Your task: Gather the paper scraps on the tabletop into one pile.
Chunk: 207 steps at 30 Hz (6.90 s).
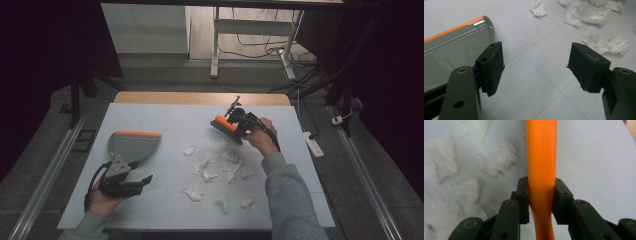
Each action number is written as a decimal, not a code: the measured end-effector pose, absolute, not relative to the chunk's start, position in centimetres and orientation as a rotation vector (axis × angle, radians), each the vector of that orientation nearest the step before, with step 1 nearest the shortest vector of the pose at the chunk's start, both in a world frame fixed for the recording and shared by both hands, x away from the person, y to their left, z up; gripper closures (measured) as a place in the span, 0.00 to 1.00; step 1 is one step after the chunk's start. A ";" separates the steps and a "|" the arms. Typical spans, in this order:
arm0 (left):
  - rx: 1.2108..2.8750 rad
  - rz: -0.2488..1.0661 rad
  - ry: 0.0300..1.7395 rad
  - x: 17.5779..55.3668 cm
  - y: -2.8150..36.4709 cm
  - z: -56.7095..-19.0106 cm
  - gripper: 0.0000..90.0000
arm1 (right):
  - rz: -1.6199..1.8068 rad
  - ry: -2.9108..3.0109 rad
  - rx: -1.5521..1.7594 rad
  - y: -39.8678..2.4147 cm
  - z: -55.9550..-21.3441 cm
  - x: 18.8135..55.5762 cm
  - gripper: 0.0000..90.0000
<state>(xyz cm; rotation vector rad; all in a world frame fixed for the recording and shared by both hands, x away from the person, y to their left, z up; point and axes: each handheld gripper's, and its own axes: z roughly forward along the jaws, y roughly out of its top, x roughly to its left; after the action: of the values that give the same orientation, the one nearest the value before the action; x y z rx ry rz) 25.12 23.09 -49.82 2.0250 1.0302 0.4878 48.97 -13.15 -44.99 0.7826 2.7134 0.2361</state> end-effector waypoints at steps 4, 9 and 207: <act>2.022 0.489 1.036 25.0 23.3 -49.9 0.32 | 0.147 2.746 0.686 -11.3 -45.2 48.2 0.79; 2.017 0.480 1.031 24.8 23.2 -49.8 0.33 | 0.102 2.777 0.549 -10.6 -45.2 46.1 0.79; 2.054 0.498 1.053 24.8 22.7 -50.7 0.33 | 0.374 3.099 0.360 -13.5 -44.9 27.2 0.79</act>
<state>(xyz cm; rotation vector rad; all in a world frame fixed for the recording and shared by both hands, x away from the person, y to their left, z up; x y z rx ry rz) 24.83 22.72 -50.67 2.0545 1.0535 0.4979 27.20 -13.49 -44.89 0.3604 3.0986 0.3742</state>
